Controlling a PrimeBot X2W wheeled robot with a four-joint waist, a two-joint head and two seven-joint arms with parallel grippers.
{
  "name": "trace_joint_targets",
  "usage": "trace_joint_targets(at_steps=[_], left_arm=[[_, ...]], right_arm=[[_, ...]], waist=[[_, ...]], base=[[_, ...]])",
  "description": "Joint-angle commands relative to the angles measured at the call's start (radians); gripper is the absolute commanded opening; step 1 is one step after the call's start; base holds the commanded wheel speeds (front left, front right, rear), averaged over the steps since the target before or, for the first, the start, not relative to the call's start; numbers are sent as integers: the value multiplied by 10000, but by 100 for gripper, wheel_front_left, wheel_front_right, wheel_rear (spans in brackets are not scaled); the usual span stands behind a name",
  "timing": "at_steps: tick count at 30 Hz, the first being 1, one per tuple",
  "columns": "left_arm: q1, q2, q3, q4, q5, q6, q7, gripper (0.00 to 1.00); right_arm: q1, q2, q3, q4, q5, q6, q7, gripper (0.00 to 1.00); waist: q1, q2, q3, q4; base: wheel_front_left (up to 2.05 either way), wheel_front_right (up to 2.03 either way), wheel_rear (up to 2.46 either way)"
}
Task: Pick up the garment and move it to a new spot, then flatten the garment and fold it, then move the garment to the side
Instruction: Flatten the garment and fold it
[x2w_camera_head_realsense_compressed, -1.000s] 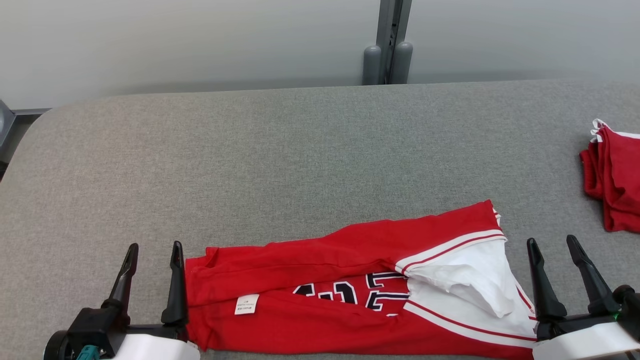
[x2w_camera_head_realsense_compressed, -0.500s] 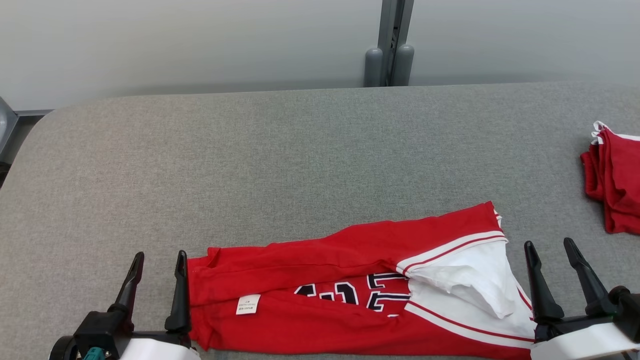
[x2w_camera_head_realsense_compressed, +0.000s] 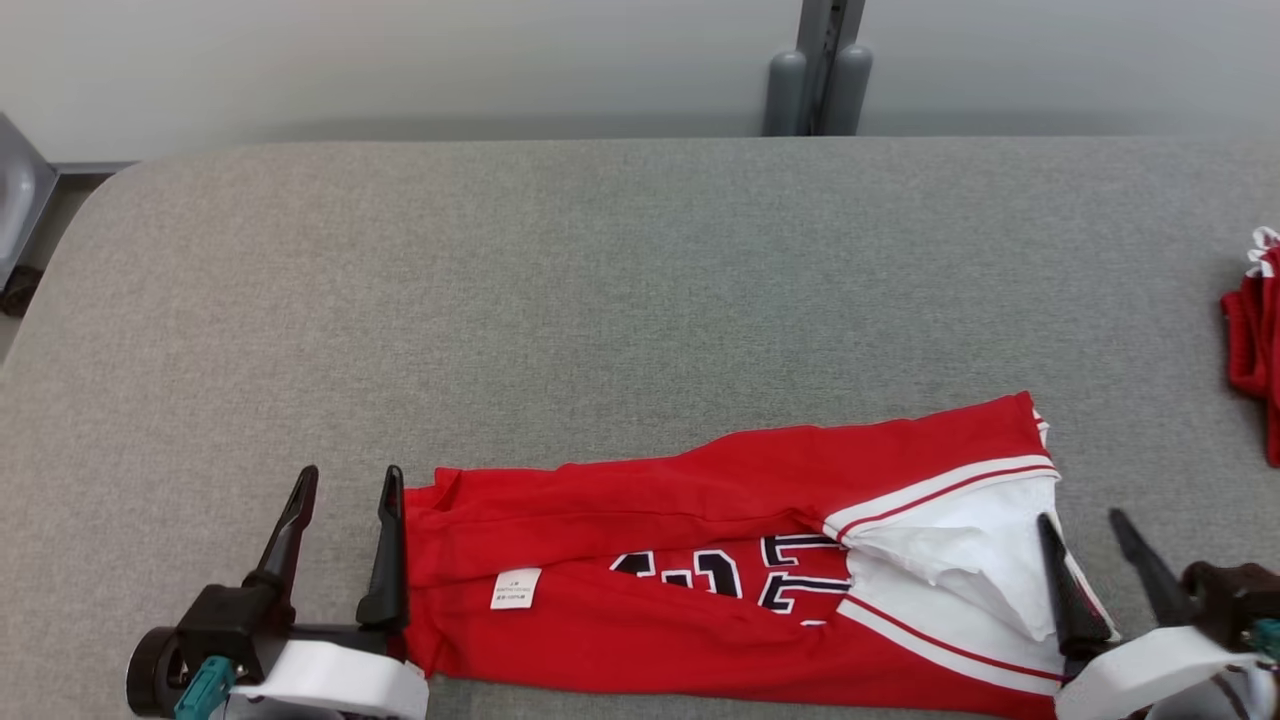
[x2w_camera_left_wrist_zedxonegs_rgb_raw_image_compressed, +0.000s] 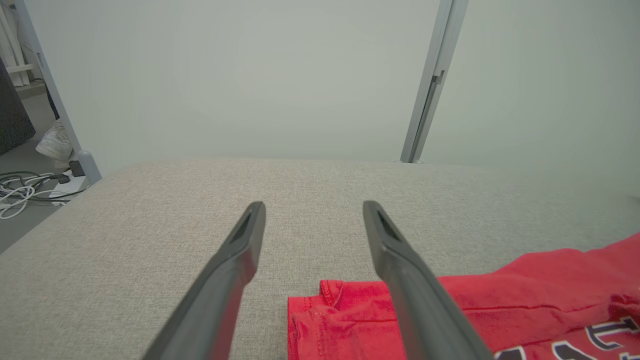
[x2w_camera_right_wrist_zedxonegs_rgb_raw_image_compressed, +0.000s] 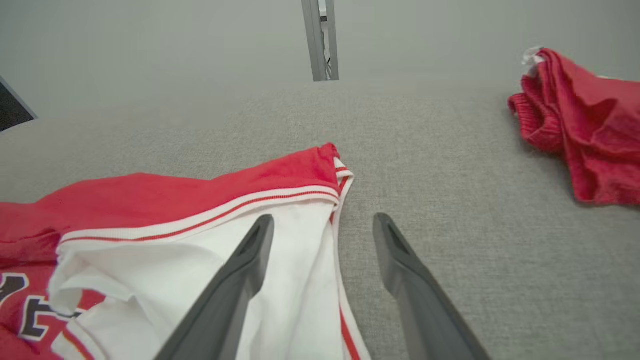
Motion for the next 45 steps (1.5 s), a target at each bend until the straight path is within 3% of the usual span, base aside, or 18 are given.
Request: trace_joint_targets(at_steps=[1, 12, 13, 14, 15, 23, 36, 41, 45], left_arm=[[-265, 7, 16, 38, 80, -72, -36, 100], [-515, -266, 159, 161, 217, -321, -36, 100], [-515, -276, 181, 165, 242, -354, -36, 100], [-525, -287, 207, 168, 238, -344, -36, 100], [-539, -303, 232, 170, 250, -369, -36, 100], [-563, -387, 394, 176, 338, -499, -36, 100], [-550, -550, 617, 216, 520, -686, -35, 100], [-525, -582, 685, 246, 550, -758, -35, 100], [-423, -604, 722, 270, 584, -780, -26, 100]], right_arm=[[-229, -72, 213, 375, 135, 5, 49, 100], [-751, -5, 1058, 3042, 879, -13, 980, 100], [-755, 3, 1165, 3161, 977, -23, 1086, 71], [-787, 1, 1299, 3244, 1085, -23, 1194, 14], [-788, -11, 1452, 3326, 1197, -23, 1333, 0], [-944, -505, 1620, 3187, 2023, -58, 1007, 0], [-661, -1708, 331, 2936, 2557, -35, 400, 0], [-681, -1756, 493, 1820, 2350, 3, 473, 0], [-570, -1520, 776, 133, 1816, 3, 912, 0]], waist=[[0, 0, 139, 121], [0, 0, 455, 214], [0, 0, 473, 200], [0, 0, 490, 183], [0, 0, 506, 165], [0, 0, 596, 4], [0, 0, 641, -299], [0, 0, 560, -416], [0, 0, 426, -500]], base=[[0, 0, 0], [0, 0, 0], [0, 0, 0], [0, 0, 0], [0, 0, 0], [0, 0, 0], [0, 0, 0], [0, 0, 0], [0, 0, 0]])
